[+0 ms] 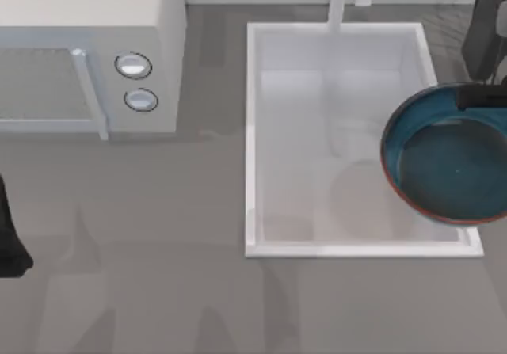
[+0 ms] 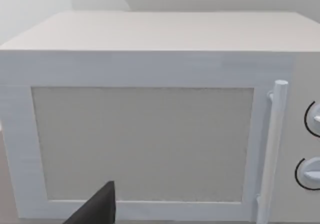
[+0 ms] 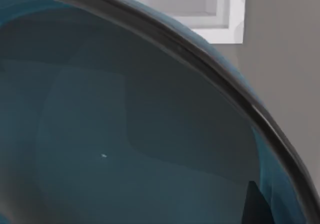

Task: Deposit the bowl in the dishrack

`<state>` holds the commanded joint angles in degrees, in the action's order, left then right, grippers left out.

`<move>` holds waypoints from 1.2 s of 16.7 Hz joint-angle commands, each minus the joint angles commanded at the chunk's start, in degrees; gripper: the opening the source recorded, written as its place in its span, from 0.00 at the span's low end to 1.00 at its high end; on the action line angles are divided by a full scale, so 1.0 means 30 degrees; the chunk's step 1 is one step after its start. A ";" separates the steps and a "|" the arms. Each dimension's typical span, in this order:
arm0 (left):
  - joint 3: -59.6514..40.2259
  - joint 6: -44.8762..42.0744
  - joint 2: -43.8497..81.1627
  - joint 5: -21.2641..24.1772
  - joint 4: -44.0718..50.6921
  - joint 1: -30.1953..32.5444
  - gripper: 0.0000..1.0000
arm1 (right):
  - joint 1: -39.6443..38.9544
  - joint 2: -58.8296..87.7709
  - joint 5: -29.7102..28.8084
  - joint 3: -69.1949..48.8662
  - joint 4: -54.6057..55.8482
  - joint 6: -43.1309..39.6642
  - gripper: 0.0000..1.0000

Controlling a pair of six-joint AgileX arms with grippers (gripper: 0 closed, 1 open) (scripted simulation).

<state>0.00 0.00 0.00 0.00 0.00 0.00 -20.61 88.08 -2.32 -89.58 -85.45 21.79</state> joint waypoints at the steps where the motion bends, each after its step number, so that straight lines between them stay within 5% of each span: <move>1: 0.0000 0.0000 0.0000 0.0000 0.0000 0.0000 1.00 | 0.0001 -0.0014 0.0000 -0.0033 -0.0033 -0.0003 0.00; 10: 0.0000 0.0000 0.0000 0.0000 0.0000 0.0000 1.00 | 0.2259 -0.1194 0.1607 0.0704 0.2904 -0.0867 0.00; 20: 0.0000 0.0000 0.0000 0.0000 0.0000 0.0000 1.00 | 1.3210 -0.6784 0.8713 0.5372 1.8299 -0.4828 0.00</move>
<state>0.00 0.00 0.00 0.00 0.00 0.00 19.02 67.73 23.81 -73.47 -30.56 7.31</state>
